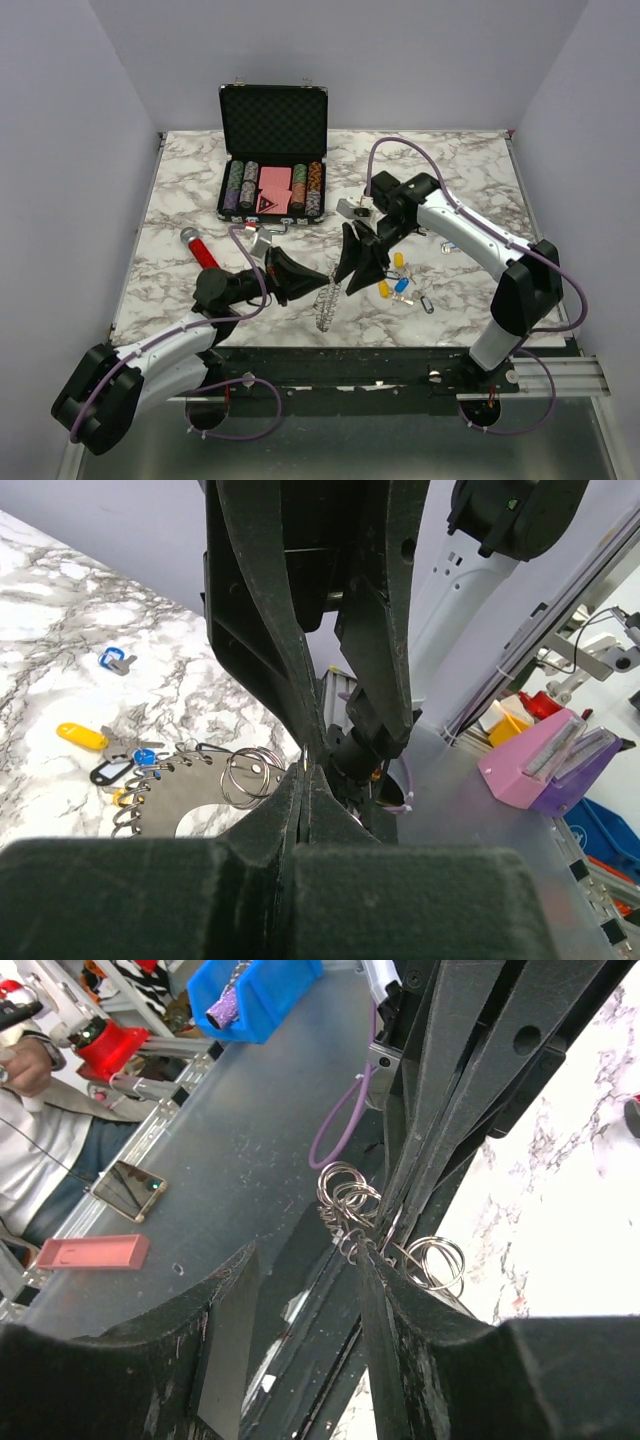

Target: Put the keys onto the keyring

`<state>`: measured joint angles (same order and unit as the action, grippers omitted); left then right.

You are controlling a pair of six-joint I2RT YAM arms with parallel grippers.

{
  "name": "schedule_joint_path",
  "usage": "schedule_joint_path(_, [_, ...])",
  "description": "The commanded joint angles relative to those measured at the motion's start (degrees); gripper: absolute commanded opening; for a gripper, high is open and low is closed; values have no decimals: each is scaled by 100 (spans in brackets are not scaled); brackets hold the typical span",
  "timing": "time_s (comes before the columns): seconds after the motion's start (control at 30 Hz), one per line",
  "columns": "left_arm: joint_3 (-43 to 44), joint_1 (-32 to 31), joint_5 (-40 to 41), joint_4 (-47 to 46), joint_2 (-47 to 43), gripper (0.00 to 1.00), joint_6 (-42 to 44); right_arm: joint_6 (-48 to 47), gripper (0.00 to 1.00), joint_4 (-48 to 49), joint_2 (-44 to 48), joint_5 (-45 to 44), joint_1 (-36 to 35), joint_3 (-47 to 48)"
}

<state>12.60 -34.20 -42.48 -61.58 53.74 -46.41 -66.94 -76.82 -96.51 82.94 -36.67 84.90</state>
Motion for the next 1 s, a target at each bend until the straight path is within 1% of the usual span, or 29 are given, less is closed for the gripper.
schedule_joint_path(0.0, [67,18,-138,-855,207,0,-184,216,51,-106,-96,293,-113,0])
schedule_joint_path(0.1, [50,27,-164,-1066,304,0,-254,269,51,-62,-131,311,-174,-18])
schedule_joint_path(0.23, [41,18,-208,-1058,322,0,-210,286,51,-70,-140,302,-201,26])
schedule_joint_path(0.3, [32,18,-226,-962,278,0,-149,286,51,-123,-105,136,-192,140])
schedule_joint_path(0.43, [49,18,-305,-260,-11,0,271,260,53,-351,18,-575,-174,605])
schedule_joint_path(0.53, [41,18,-392,408,-398,0,772,269,54,-439,141,-700,-43,747])
schedule_joint_path(0.63, [41,18,-594,726,-758,0,1204,601,54,-247,238,-796,-7,712])
schedule_joint_path(0.77, [41,18,-1165,403,-830,0,1442,1059,54,52,229,-674,-16,563])
schedule_joint_path(0.83, [50,27,-1376,113,-751,0,1442,1043,52,-70,168,-551,-25,597])
schedule_joint_path(0.9, [32,18,-1473,-160,-663,0,1425,789,52,-385,54,-410,-42,694])
schedule_joint_path(0.97, [32,27,-1509,-345,-593,0,1442,823,51,-448,27,-314,-113,686])
